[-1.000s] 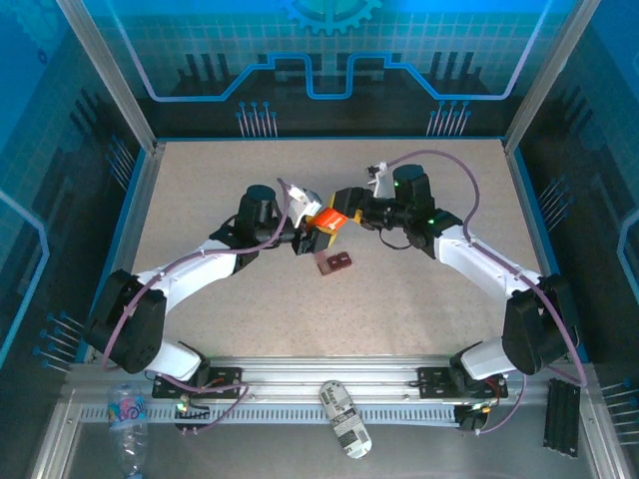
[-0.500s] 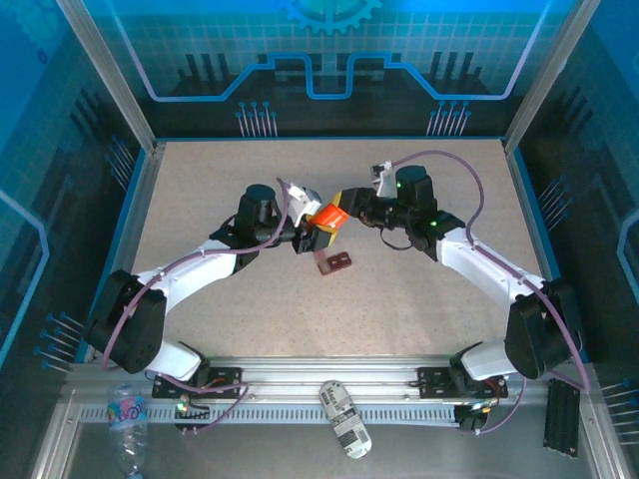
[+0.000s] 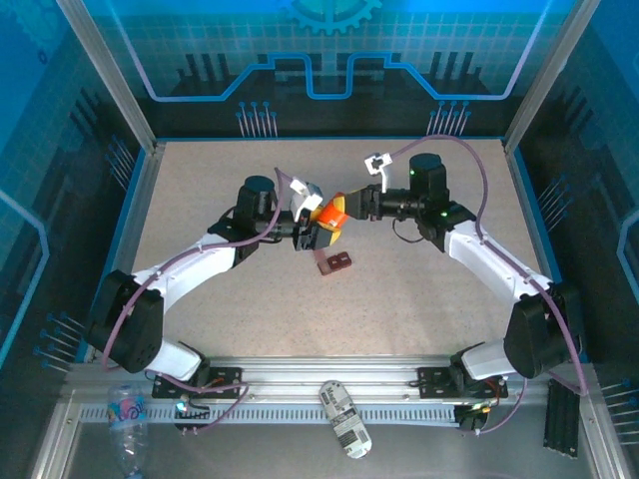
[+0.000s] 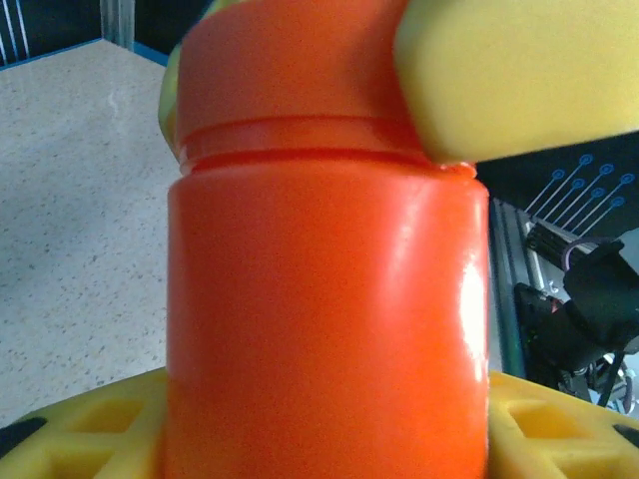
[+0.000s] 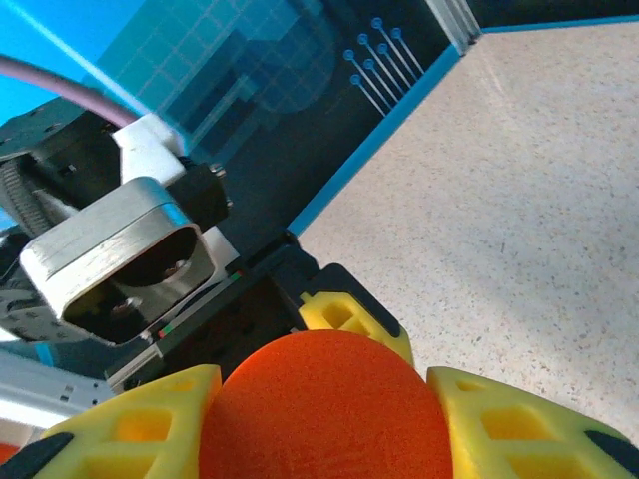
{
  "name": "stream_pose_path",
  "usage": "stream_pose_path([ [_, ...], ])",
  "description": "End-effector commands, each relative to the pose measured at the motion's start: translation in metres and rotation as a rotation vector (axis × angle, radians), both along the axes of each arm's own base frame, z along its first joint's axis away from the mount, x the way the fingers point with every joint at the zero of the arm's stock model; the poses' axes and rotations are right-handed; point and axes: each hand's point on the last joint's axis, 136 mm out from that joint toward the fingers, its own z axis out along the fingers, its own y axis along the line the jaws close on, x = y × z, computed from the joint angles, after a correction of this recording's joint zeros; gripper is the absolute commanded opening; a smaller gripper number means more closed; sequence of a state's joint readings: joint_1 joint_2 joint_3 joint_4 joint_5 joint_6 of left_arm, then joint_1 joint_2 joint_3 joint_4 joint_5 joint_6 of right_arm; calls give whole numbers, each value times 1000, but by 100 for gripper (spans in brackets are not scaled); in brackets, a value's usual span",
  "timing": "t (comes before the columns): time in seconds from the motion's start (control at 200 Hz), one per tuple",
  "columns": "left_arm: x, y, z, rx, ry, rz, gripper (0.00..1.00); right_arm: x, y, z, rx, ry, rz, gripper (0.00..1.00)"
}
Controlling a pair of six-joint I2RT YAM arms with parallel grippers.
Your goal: Sort the pills into containers
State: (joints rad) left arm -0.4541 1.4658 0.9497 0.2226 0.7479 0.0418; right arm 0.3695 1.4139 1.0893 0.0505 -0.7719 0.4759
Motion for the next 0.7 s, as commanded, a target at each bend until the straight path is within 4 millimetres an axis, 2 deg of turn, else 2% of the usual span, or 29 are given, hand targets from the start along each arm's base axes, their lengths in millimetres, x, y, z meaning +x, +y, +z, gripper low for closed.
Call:
stream_pose_path([
  [0.0, 7, 0, 5, -12, 23, 20, 0, 5, 0, 10, 39, -4, -4, 72],
  [0.04, 13, 3, 2, 7, 7, 58, 0, 15, -5, 9, 70, 59, -89, 78],
  [0.135, 27, 11, -6, 68, -39, 143, 0, 33, -20, 6, 173, 176, -278, 80],
  [0.245, 35, 17, -12, 145, -86, 199, 0, 39, -30, -1, 199, 269, -419, 81],
  [0.27, 35, 18, -14, 162, -92, 201, 0, 38, -32, -7, 177, 295, -441, 80],
  [0.415, 35, 20, -23, 221, -102, 192, 0, 36, -24, -9, 115, 299, -463, 81],
  [0.695, 34, 16, -27, 227, -94, 184, 0, 39, 6, -22, 97, 332, -413, 79],
])
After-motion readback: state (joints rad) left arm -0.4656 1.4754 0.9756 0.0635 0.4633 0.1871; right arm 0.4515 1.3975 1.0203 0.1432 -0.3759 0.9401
